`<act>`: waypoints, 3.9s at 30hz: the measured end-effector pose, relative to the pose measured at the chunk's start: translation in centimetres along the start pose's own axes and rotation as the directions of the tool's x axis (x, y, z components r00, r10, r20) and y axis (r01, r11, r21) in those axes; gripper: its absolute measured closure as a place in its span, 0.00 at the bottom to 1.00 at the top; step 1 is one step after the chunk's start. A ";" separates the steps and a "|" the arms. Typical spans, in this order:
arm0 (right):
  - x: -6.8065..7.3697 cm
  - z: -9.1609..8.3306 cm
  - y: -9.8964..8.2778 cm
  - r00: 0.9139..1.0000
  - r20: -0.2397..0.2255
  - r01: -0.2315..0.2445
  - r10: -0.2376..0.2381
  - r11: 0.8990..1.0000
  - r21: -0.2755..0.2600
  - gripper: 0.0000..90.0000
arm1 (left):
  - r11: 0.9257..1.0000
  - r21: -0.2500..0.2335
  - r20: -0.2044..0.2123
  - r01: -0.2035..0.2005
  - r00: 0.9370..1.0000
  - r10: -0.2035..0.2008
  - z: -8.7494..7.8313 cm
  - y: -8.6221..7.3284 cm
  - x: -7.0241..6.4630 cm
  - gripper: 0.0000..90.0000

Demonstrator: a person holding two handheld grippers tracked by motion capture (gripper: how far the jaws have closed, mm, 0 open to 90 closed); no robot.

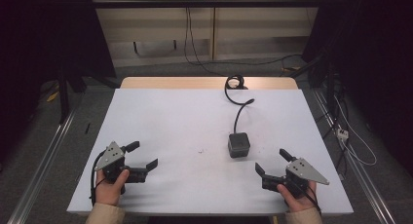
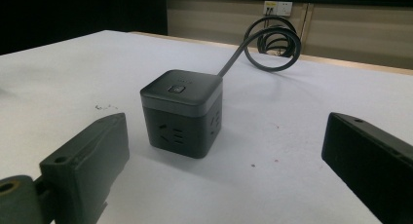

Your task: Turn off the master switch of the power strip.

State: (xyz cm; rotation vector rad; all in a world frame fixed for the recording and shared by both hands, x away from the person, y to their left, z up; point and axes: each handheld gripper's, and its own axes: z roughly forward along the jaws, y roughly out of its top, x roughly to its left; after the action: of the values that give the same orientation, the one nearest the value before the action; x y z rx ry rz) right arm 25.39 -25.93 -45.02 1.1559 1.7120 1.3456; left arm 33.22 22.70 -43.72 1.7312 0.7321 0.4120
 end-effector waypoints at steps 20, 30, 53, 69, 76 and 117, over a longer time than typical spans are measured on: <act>-0.1 0.6 0.7 1.000 0.003 -0.005 0.005 1.000 0.019 0.05 | 1.000 -0.008 -0.001 -0.005 1.000 0.005 0.1 0.1 0.0 0.04; -0.3 1.0 1.4 1.000 0.013 -0.005 0.004 0.999 0.035 0.09 | 1.000 -0.007 -0.003 -0.010 1.000 0.010 0.4 0.2 0.0 0.04; 0.1 2.5 2.8 0.999 -0.050 -0.011 0.015 0.996 0.088 0.24 | 1.000 -0.010 -0.001 -0.005 1.000 0.005 0.3 0.1 -0.1 0.04; 0.2 3.5 3.5 0.997 -0.073 -0.002 0.010 0.995 0.101 0.42 | 1.000 -0.007 0.006 -0.008 1.000 0.008 0.4 0.1 -0.2 0.04; 0.2 3.8 3.8 0.993 -0.111 -0.028 0.044 0.990 0.135 0.53 | 1.000 -0.011 0.008 -0.007 1.000 0.007 0.4 0.1 -0.2 0.04; 0.6 6.2 4.5 0.987 -0.141 -0.046 0.074 0.981 0.186 0.79 | 1.000 -0.020 0.008 -0.007 1.000 0.008 0.2 0.1 -0.2 0.04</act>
State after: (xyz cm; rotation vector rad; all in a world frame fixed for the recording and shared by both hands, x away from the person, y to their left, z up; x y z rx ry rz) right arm 31.77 -22.67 -42.24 1.2446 1.9550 1.3622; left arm 33.27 22.39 -43.67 1.7166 0.7136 0.4159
